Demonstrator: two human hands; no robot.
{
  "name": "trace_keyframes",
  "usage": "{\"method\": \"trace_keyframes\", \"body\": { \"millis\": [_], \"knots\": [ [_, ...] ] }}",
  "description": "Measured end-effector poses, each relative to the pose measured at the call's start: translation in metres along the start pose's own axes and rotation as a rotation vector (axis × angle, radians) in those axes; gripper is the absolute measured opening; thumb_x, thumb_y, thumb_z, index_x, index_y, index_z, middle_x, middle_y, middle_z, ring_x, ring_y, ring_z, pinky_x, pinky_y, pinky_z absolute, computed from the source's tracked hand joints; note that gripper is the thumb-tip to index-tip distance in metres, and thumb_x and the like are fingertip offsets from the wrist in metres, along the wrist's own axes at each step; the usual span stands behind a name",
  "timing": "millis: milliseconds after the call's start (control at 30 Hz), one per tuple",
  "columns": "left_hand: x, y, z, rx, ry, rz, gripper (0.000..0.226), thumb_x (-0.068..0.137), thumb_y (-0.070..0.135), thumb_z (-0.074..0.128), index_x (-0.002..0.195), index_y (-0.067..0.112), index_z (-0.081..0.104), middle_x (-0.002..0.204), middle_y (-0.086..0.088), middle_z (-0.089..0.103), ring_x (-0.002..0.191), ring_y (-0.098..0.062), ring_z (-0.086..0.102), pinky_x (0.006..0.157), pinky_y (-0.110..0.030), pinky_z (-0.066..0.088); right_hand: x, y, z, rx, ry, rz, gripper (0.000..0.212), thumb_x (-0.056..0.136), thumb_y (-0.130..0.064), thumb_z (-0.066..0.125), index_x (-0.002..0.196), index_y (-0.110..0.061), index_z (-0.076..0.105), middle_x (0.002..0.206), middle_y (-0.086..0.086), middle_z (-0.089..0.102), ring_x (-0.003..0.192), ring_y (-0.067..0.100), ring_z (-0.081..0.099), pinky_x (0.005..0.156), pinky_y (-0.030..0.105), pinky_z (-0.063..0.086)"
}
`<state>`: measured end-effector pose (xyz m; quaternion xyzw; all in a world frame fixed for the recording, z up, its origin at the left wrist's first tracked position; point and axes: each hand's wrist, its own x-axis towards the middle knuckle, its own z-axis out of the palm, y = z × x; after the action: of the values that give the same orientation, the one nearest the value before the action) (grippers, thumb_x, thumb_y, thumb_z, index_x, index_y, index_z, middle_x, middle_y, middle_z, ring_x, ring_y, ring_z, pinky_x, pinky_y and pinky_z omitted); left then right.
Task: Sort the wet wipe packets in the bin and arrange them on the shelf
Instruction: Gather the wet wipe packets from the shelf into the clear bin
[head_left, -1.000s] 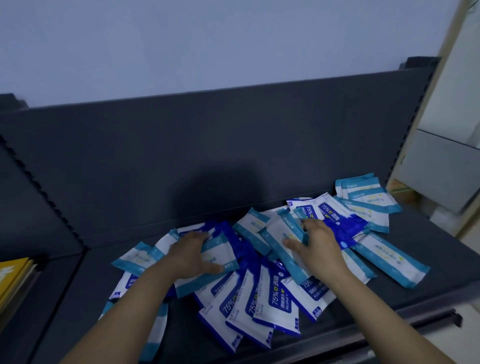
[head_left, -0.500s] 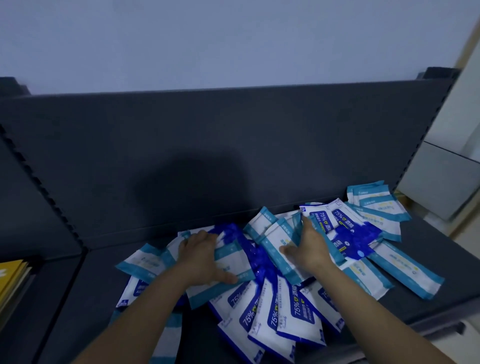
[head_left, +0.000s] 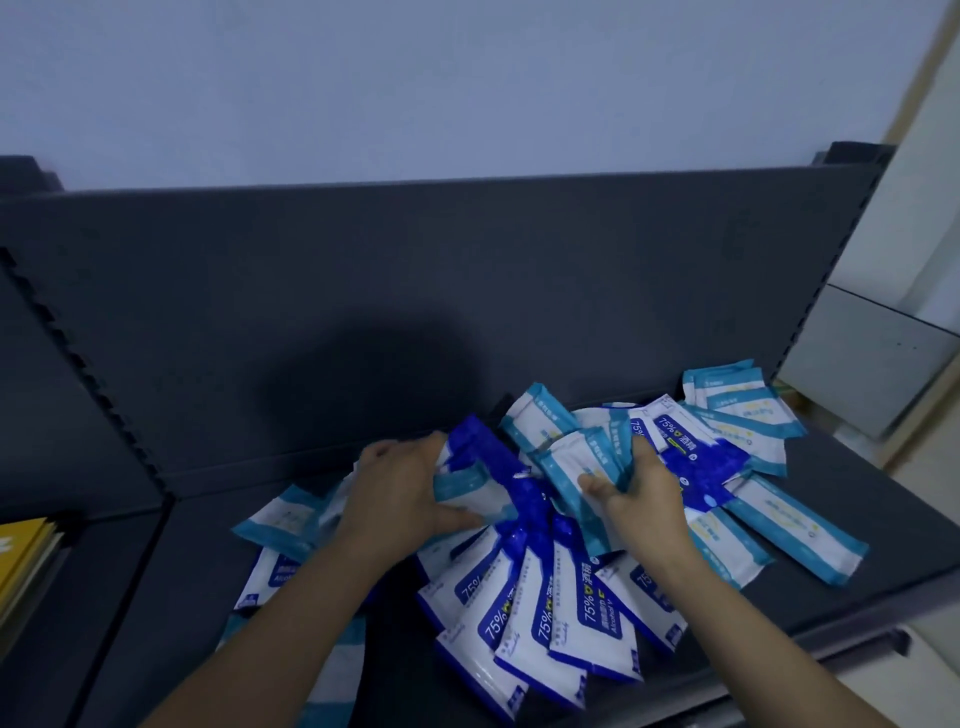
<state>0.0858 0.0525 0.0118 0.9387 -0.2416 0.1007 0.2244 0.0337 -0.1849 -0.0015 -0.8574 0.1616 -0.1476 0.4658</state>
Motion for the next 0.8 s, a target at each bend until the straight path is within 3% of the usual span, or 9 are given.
{"method": "trace_keyframes", "body": {
  "millis": [100, 200, 267, 367, 433, 533, 633, 800],
  "knots": [
    [-0.003, 0.013, -0.025, -0.19, 0.192, -0.079, 0.058, 0.041, 0.07, 0.073, 0.076, 0.029, 0.05, 0.07, 0.013, 0.06, 0.067, -0.008, 0.059, 0.077, -0.039, 0.051, -0.01, -0.01, -0.015, 0.092, 0.056, -0.061, 0.024, 0.084, -0.016, 0.068, 0.096, -0.023, 0.049, 0.084, -0.008, 0.063, 0.082, 0.022, 0.066, 0.07, 0.041, 0.057],
    [-0.016, 0.024, -0.049, -0.316, 0.372, -0.201, 0.058, 0.044, 0.052, 0.089, 0.082, 0.024, 0.055, 0.077, 0.011, 0.065, 0.071, -0.008, 0.062, 0.071, -0.038, 0.054, -0.023, -0.018, -0.026, 0.118, 0.08, -0.125, 0.024, 0.083, -0.018, 0.069, 0.091, -0.024, 0.047, 0.081, -0.002, 0.064, 0.078, 0.027, 0.065, 0.067, 0.048, 0.056],
    [-0.031, 0.025, -0.061, -0.174, 0.455, -0.215, 0.055, 0.047, 0.055, 0.086, 0.079, 0.025, 0.053, 0.072, 0.011, 0.062, 0.067, -0.01, 0.06, 0.072, -0.039, 0.053, -0.032, -0.02, -0.027, 0.084, 0.066, -0.183, 0.024, 0.083, -0.018, 0.07, 0.091, -0.023, 0.047, 0.077, 0.001, 0.062, 0.073, 0.027, 0.063, 0.063, 0.046, 0.054],
    [-0.068, 0.016, -0.072, 0.178, 0.477, -0.238, 0.054, 0.051, 0.061, 0.08, 0.068, 0.037, 0.034, 0.06, 0.022, 0.043, 0.056, -0.004, 0.046, 0.07, -0.037, 0.045, -0.044, -0.025, -0.018, -0.035, -0.031, -0.304, 0.024, 0.085, -0.02, 0.067, 0.099, -0.024, 0.049, 0.076, -0.008, 0.058, 0.072, 0.022, 0.059, 0.061, 0.032, 0.042],
    [-0.104, 0.006, -0.075, 0.305, 0.442, -0.291, 0.05, 0.052, 0.058, 0.081, 0.074, 0.037, 0.042, 0.061, 0.023, 0.044, 0.06, -0.009, 0.052, 0.069, -0.037, 0.044, -0.054, -0.029, -0.003, -0.109, -0.134, -0.367, 0.03, 0.087, -0.023, 0.064, 0.114, -0.022, 0.051, 0.082, -0.013, 0.054, 0.081, 0.022, 0.059, 0.062, 0.029, 0.036],
    [-0.168, -0.011, -0.082, 0.493, 0.385, -0.42, 0.053, 0.049, 0.057, 0.085, 0.08, 0.026, 0.055, 0.064, 0.011, 0.057, 0.065, -0.02, 0.06, 0.066, -0.034, 0.035, -0.076, -0.04, 0.026, -0.117, -0.266, -0.461, 0.039, 0.088, -0.024, 0.063, 0.124, -0.023, 0.048, 0.083, -0.018, 0.049, 0.072, 0.008, 0.048, 0.054, 0.016, 0.029],
    [-0.229, -0.018, -0.095, 0.547, 0.392, -0.59, 0.059, 0.044, 0.057, 0.086, 0.081, 0.021, 0.058, 0.064, 0.004, 0.062, 0.063, -0.024, 0.062, 0.063, -0.031, 0.032, -0.107, -0.062, 0.055, -0.048, -0.393, -0.458, 0.044, 0.088, -0.023, 0.062, 0.129, -0.021, 0.046, 0.097, -0.008, 0.057, 0.083, 0.014, 0.054, 0.065, 0.024, 0.037],
    [-0.327, -0.024, -0.126, 0.615, 0.457, -0.743, 0.062, 0.046, 0.07, 0.07, 0.08, 0.02, 0.056, 0.06, 0.002, 0.061, 0.058, -0.024, 0.063, 0.057, -0.031, 0.041, -0.168, -0.104, 0.09, 0.051, -0.541, -0.574, 0.037, 0.087, -0.025, 0.064, 0.119, -0.024, 0.046, 0.091, -0.01, 0.053, 0.082, 0.013, 0.053, 0.07, 0.031, 0.046]
  ]
}}
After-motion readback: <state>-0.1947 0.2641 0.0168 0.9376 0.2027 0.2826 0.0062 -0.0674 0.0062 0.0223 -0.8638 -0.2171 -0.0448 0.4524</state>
